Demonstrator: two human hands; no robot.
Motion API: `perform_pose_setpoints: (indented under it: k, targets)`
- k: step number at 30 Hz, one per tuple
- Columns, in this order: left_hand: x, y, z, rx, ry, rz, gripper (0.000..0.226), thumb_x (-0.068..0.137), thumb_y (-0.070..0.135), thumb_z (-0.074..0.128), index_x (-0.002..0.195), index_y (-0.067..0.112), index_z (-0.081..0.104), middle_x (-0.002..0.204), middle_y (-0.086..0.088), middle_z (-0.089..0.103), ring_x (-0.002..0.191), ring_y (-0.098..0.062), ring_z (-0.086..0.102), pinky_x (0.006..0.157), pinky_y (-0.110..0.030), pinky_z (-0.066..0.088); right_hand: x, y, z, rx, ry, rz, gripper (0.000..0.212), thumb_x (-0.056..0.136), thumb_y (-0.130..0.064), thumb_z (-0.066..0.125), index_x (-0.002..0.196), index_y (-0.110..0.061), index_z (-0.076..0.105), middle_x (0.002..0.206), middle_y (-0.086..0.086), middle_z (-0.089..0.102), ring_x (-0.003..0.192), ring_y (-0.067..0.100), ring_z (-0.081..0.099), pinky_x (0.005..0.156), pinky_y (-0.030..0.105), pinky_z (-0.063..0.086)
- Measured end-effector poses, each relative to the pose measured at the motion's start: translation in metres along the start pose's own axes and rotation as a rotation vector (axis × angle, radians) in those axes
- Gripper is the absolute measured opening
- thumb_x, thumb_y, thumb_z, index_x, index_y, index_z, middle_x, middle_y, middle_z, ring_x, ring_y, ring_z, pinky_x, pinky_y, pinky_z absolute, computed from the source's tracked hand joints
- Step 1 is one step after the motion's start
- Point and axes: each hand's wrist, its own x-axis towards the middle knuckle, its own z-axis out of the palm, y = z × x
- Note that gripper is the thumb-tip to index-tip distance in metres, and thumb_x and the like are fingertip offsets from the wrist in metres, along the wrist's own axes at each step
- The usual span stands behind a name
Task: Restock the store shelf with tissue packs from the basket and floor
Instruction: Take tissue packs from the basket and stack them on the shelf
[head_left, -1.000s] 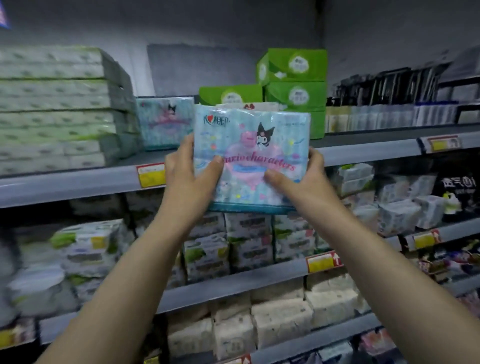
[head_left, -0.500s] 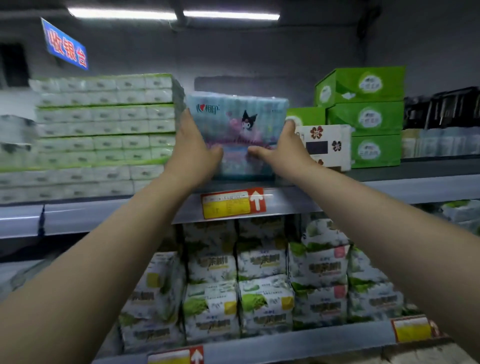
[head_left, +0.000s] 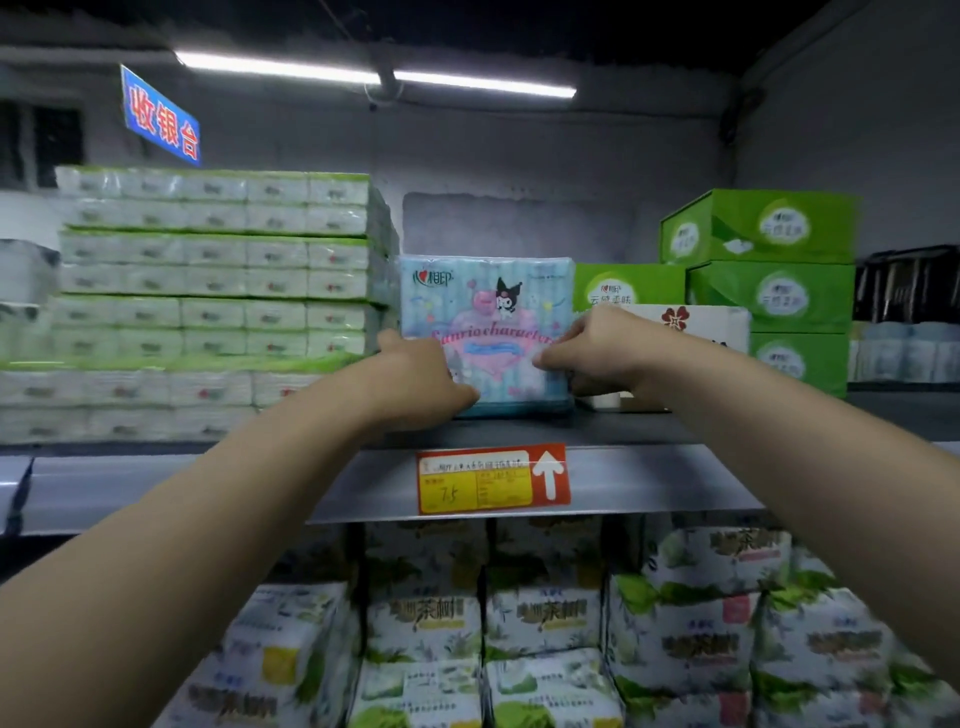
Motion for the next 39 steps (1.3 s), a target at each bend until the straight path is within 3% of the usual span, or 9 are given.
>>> perform_pose_setpoints:
  k: [4, 8, 12, 16, 18, 24, 31, 34, 39]
  targets:
    - [0.021, 0.012, 0.001, 0.092, -0.079, 0.027, 0.042, 0.095, 0.039, 0.052, 0.128, 0.014, 0.053, 0.123, -0.012, 0.054, 0.108, -0.025, 0.053, 0.090, -0.028, 0.041, 0.008, -0.009, 0.012, -0.315, -0.100, -0.052, 0.033, 0.087, -0.032, 0.070, 0.111, -0.010, 0.066, 0.096, 0.004, 0.060, 0.084, 0.019, 0.055, 0.069, 0.026, 0.044]
    - [0.050, 0.017, 0.002, 0.130, -0.202, 0.054, 0.038, 0.092, 0.029, 0.053, 0.128, 0.018, 0.052, 0.123, -0.007, 0.059, 0.108, -0.025, 0.055, 0.097, -0.033, 0.043, 0.026, -0.017, 0.021, -0.450, -0.197, -0.075, 0.034, 0.091, -0.029, 0.065, 0.121, -0.012, 0.063, 0.104, 0.006, 0.058, 0.089, 0.021, 0.053, 0.075, 0.025, 0.040]
    - [0.080, 0.015, 0.013, 0.239, -0.237, 0.041, 0.050, 0.089, 0.031, 0.049, 0.138, 0.020, 0.047, 0.135, -0.009, 0.054, 0.119, -0.030, 0.051, 0.107, -0.042, 0.039, 0.042, -0.021, 0.025, -0.504, -0.280, -0.122, 0.038, 0.096, -0.021, 0.058, 0.132, -0.010, 0.055, 0.108, 0.002, 0.052, 0.096, 0.017, 0.048, 0.060, 0.015, 0.041]
    - [0.089, 0.020, 0.028, 0.495, -0.304, -0.029, 0.053, 0.102, 0.032, 0.038, 0.149, 0.008, 0.029, 0.150, -0.016, 0.034, 0.140, -0.038, 0.028, 0.115, -0.053, 0.021, 0.049, -0.012, 0.035, -0.523, -0.270, -0.154, 0.043, 0.100, -0.023, 0.050, 0.141, -0.010, 0.043, 0.145, 0.008, 0.045, 0.124, 0.019, 0.044, 0.090, 0.015, 0.031]
    - [0.090, 0.023, 0.034, 0.547, -0.358, -0.051, 0.057, 0.104, 0.033, 0.032, 0.151, 0.005, 0.019, 0.156, -0.018, 0.023, 0.144, -0.041, 0.016, 0.117, -0.058, 0.011, 0.061, -0.003, 0.042, -0.540, -0.246, -0.134, 0.046, 0.095, -0.034, 0.057, 0.136, -0.016, 0.048, 0.144, 0.009, 0.048, 0.129, 0.025, 0.044, 0.104, 0.025, 0.034]
    - [0.091, 0.018, 0.036, 0.519, -0.378, -0.052, 0.060, 0.105, 0.034, 0.024, 0.153, 0.003, 0.006, 0.161, -0.019, 0.006, 0.147, -0.040, -0.003, 0.117, -0.058, -0.003, 0.082, 0.008, 0.054, -0.493, -0.213, -0.058, 0.053, 0.088, -0.039, 0.064, 0.132, -0.013, 0.049, 0.134, 0.013, 0.051, 0.126, 0.027, 0.042, 0.106, 0.033, 0.039]
    - [0.076, 0.010, 0.020, 0.324, -0.334, -0.052, 0.071, 0.102, 0.050, 0.026, 0.155, 0.009, 0.002, 0.162, -0.017, -0.001, 0.149, -0.034, 0.002, 0.120, -0.046, 0.005, 0.051, -0.003, 0.031, -0.392, -0.090, -0.148, 0.060, 0.094, -0.039, 0.059, 0.143, -0.010, 0.041, 0.146, 0.009, 0.046, 0.131, 0.025, 0.046, 0.102, 0.027, 0.036]
    - [0.065, 0.017, 0.012, 0.099, -0.159, 0.118, 0.074, 0.100, 0.053, 0.033, 0.155, 0.017, -0.002, 0.160, -0.013, -0.018, 0.149, -0.033, -0.006, 0.120, -0.050, 0.005, 0.027, 0.003, 0.009, -0.454, 0.102, -0.317, 0.062, 0.093, -0.040, 0.059, 0.145, -0.012, 0.039, 0.148, 0.009, 0.045, 0.133, 0.024, 0.043, 0.105, 0.031, 0.035]
    - [0.034, 0.051, 0.013, 0.057, 0.054, 0.375, 0.072, 0.099, 0.054, 0.032, 0.155, 0.023, 0.000, 0.162, -0.006, -0.013, 0.150, -0.024, -0.005, 0.120, -0.050, 0.004, -0.033, 0.036, -0.039, -0.603, 0.283, -0.434, 0.060, 0.093, -0.042, 0.057, 0.144, -0.015, 0.041, 0.145, 0.008, 0.047, 0.132, 0.025, 0.044, 0.104, 0.034, 0.037]
